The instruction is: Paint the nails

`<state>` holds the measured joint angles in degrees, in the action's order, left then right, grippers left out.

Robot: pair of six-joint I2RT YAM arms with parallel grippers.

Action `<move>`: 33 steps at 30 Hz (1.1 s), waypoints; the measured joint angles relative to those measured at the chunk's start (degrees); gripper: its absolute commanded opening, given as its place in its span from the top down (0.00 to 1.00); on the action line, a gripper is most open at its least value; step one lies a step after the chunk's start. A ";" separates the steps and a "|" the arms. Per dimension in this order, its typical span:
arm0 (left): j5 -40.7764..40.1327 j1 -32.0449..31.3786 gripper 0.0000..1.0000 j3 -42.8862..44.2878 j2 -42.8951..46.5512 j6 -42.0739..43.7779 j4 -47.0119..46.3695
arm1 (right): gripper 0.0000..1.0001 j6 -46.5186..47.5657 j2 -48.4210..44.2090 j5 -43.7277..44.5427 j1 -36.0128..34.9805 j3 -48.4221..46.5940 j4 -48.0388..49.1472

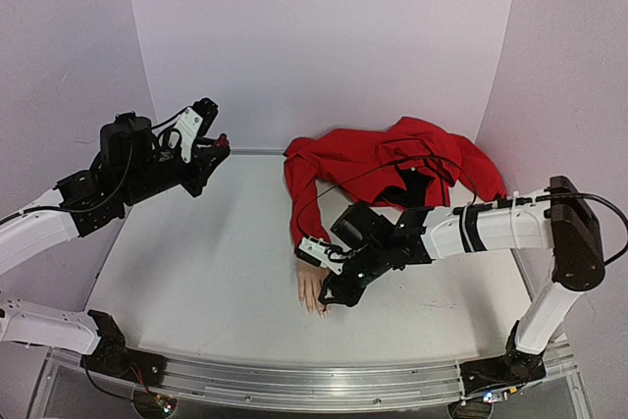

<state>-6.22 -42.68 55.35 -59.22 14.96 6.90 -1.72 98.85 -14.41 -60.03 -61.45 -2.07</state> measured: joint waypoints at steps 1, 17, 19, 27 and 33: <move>0.00 0.00 1.00 0.00 0.00 0.02 0.00 | 1.00 0.00 0.17 0.11 -0.11 0.00 0.09; 0.00 0.00 1.00 0.00 0.00 0.04 0.00 | 1.00 -0.48 0.81 0.94 -0.83 0.13 1.84; 0.00 0.00 1.00 0.00 0.00 0.04 0.00 | 1.00 -0.52 1.03 1.07 -0.83 0.13 1.95; 0.00 0.00 1.00 0.00 0.02 0.04 0.00 | 1.00 -0.63 1.42 2.10 -0.87 0.15 2.10; 0.02 0.00 1.00 0.00 0.02 0.04 0.00 | 1.00 -0.63 1.51 2.10 -0.98 0.15 2.12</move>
<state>-6.20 -42.68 55.35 -59.20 15.00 6.90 -2.35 100.36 -12.32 -61.01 -61.30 0.05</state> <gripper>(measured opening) 0.205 0.141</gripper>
